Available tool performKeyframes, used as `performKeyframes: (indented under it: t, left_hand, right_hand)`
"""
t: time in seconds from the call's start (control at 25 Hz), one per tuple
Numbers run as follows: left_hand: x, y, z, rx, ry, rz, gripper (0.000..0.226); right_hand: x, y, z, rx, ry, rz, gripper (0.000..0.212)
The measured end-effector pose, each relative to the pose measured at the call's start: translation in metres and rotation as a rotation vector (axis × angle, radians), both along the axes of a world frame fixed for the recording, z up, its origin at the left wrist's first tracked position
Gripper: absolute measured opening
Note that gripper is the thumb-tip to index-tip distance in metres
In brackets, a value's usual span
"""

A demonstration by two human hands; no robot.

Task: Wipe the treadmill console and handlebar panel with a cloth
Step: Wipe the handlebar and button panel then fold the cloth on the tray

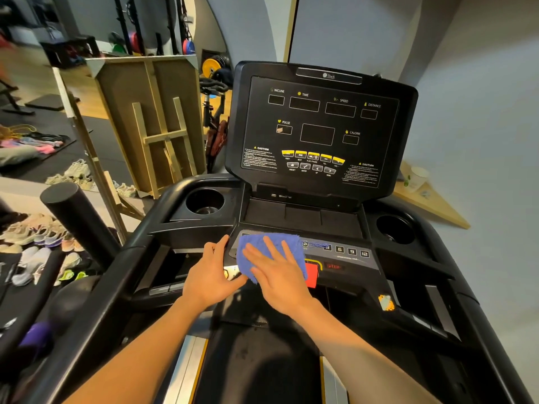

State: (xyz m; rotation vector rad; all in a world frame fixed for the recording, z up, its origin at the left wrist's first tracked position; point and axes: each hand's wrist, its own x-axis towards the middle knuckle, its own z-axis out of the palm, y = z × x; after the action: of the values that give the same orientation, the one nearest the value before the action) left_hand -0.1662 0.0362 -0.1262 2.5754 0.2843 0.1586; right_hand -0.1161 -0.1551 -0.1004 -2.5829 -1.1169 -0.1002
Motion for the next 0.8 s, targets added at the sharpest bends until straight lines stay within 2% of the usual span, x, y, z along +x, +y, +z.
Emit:
performKeyframes:
  t: [0.16, 0.36, 0.6, 0.8]
  left_hand:
    - [-0.001, 0.002, 0.003, -0.020, 0.021, -0.036, 0.108]
    - [-0.002, 0.018, 0.004, 0.005, 0.101, -0.150, 0.115]
    - [-0.008, 0.026, -0.005, 0.031, 0.200, -0.066, 0.108]
    - [-0.007, 0.024, -0.008, 0.045, 0.176, -0.047, 0.101]
  right_hand:
    - [-0.009, -0.028, -0.005, -0.003, 0.003, 0.047, 0.045]
    - [-0.001, -0.044, -0.006, 0.027, -0.039, -0.107, 0.043]
    - [0.025, -0.008, 0.004, -0.022, -0.041, -0.307, 0.052]
    - [0.031, 0.027, 0.006, -0.001, -0.036, -0.272, 0.049]
